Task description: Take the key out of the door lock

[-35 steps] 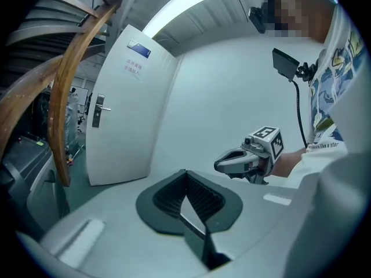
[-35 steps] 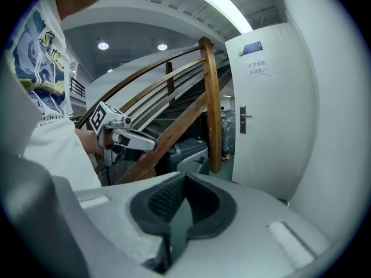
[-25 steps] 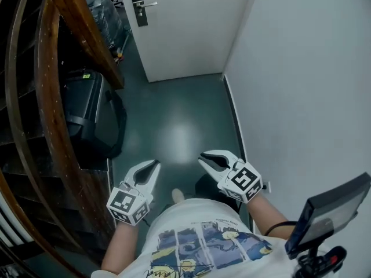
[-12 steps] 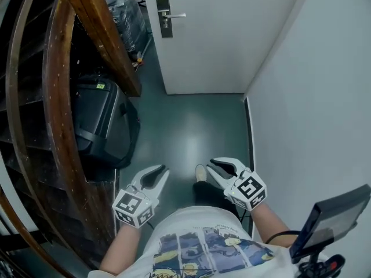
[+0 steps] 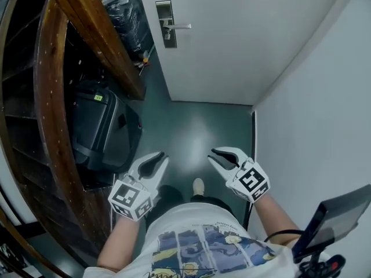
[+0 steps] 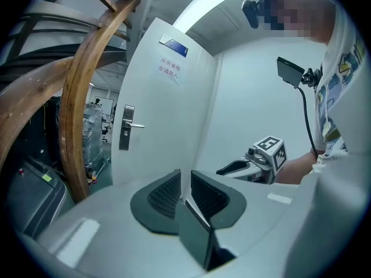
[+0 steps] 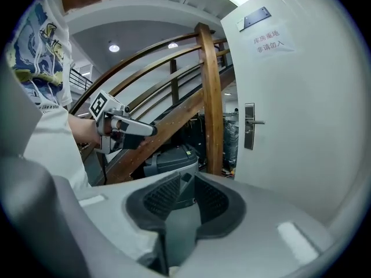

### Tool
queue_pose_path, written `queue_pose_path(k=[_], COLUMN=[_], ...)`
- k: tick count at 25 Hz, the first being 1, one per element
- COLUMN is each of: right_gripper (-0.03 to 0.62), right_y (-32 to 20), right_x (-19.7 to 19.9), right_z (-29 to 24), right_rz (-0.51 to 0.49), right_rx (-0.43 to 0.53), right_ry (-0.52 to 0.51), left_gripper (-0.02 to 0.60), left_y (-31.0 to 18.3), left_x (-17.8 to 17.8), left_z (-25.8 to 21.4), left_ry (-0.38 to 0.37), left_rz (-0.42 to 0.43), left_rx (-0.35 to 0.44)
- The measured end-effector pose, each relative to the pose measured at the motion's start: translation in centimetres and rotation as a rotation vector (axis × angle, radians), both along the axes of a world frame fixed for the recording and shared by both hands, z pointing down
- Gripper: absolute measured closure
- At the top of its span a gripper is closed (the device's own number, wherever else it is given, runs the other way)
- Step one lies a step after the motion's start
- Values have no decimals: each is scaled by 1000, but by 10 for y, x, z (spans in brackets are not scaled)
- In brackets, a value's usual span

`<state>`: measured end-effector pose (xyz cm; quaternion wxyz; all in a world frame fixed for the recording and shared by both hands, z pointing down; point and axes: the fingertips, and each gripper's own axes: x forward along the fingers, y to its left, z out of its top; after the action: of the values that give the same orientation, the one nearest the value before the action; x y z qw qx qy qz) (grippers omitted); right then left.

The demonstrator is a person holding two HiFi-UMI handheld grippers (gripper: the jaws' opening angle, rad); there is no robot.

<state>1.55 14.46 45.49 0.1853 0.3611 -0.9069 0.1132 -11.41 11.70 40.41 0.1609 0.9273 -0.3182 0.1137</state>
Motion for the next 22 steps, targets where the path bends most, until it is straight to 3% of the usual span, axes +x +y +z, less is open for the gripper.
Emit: queue_pose_path(k=[11,17,22], right_gripper=[507,482,476], right_y=[-132,-218,-285], right_x=[-7,-8,4], right_z=[14,-3,-15], right_rz=[-10,-23,-28], right_rx=[-13,68,111], right_ry=[37,130,174], left_gripper=[520,517,508], left_y=[-136,-205,-244], left_x=[-7,-12,-13], left_z=[15,21,33], left_ry=[59,83,96], left_rz=[-4,15,-23], left_rx=[-26,-32,-69])
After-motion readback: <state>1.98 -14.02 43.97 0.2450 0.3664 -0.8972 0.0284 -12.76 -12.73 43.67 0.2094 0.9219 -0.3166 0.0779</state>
